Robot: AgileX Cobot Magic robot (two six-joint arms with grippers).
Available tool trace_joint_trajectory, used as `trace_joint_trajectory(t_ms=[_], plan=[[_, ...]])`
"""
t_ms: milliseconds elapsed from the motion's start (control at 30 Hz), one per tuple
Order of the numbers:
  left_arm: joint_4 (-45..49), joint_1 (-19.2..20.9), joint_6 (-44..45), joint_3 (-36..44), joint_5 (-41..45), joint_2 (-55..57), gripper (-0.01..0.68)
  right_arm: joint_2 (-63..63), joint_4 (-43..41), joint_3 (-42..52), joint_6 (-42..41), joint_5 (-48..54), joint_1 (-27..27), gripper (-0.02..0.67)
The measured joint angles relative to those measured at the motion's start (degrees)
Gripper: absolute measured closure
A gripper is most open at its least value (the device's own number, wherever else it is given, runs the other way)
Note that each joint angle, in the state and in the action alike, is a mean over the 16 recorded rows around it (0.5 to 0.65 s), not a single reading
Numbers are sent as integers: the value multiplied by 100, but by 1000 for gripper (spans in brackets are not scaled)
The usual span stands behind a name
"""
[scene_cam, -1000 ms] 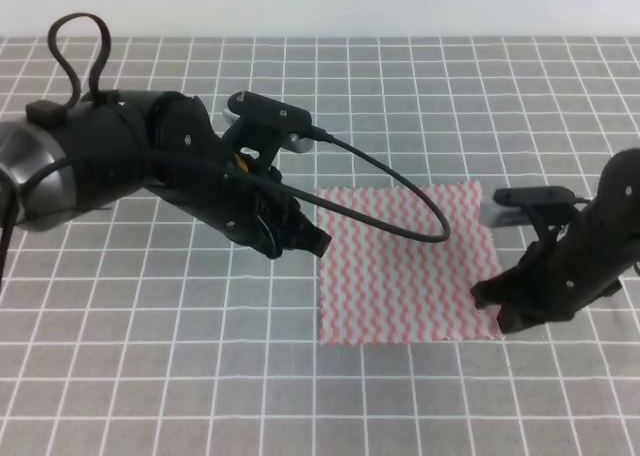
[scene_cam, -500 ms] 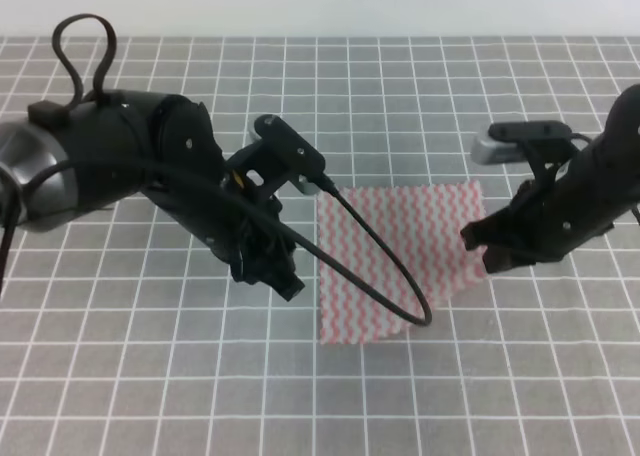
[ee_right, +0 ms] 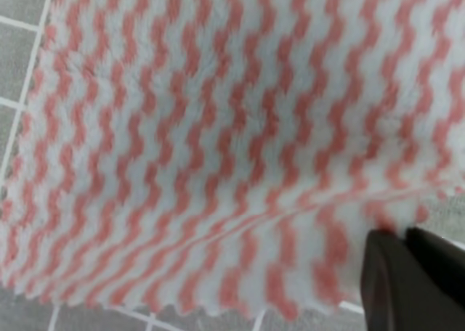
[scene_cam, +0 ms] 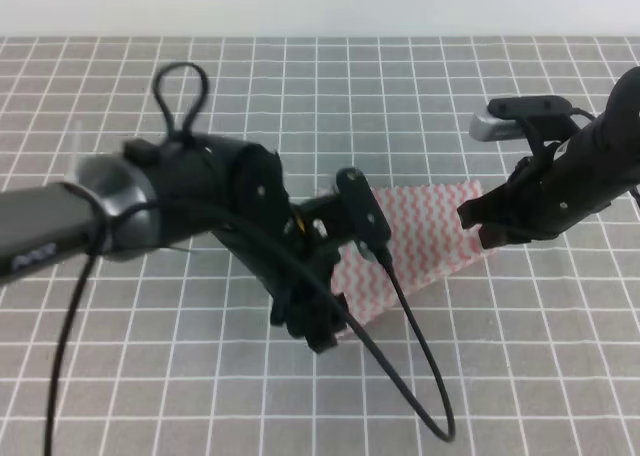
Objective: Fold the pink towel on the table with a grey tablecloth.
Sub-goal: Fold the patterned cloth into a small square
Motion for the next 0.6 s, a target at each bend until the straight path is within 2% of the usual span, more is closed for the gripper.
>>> trace_joint_trajectory(t_ms=[267, 600], plan=[[22, -213, 84, 1, -55, 196, 237, 16, -10, -3, 2, -114, 1, 665], [36, -263, 77, 3, -342, 304, 237, 8, -9, -3, 3, -214, 1, 665]])
